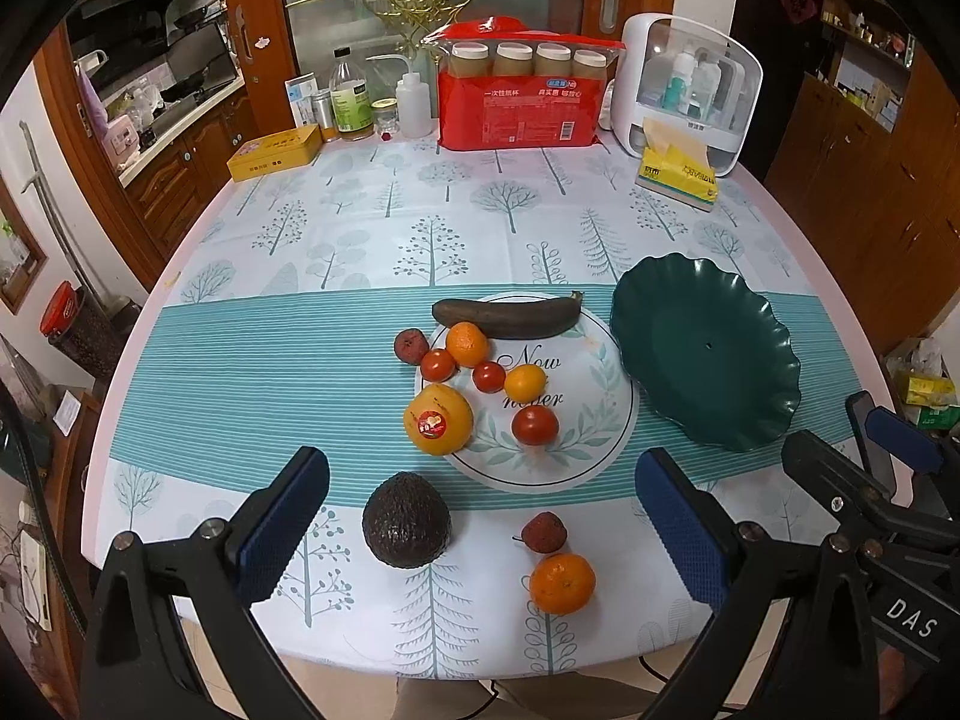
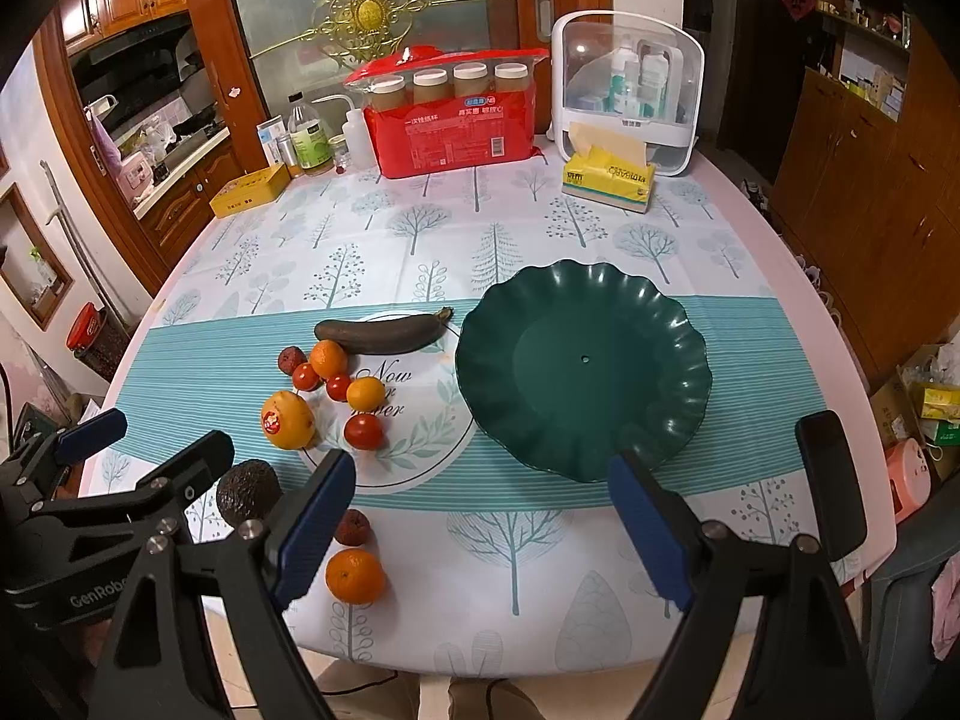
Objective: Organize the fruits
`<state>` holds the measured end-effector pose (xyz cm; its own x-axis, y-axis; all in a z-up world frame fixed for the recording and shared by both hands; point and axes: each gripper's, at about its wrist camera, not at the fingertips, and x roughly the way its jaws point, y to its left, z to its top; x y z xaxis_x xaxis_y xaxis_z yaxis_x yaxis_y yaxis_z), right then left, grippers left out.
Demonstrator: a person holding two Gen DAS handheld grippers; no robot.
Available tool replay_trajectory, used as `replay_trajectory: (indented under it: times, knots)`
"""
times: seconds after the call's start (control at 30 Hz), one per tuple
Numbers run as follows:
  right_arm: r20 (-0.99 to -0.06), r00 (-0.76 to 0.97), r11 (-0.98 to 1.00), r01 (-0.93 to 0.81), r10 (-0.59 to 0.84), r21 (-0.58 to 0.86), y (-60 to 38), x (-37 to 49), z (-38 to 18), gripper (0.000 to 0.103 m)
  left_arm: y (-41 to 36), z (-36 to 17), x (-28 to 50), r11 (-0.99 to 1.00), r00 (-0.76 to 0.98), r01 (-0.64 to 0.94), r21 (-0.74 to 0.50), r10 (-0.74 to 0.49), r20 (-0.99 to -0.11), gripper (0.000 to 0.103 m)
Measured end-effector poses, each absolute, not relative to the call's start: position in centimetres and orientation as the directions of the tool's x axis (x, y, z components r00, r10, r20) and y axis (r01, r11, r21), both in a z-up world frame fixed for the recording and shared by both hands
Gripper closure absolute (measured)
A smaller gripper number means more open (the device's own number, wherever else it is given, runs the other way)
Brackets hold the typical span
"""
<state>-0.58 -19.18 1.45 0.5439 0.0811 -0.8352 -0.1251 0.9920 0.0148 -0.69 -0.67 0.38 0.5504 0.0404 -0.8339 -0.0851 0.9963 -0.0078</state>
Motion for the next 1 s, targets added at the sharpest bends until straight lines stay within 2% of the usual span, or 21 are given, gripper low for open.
replay_trajectory:
  times: [1.0]
  knots:
    - [-0.821,0.561,0.989,-0.142,0.103,0.027,-18.8,-0.9,2.0,0.016,-0.8,0.9,-0.9,0.996,0.562,-0.083,0.009,0.055,-0.825,0.002]
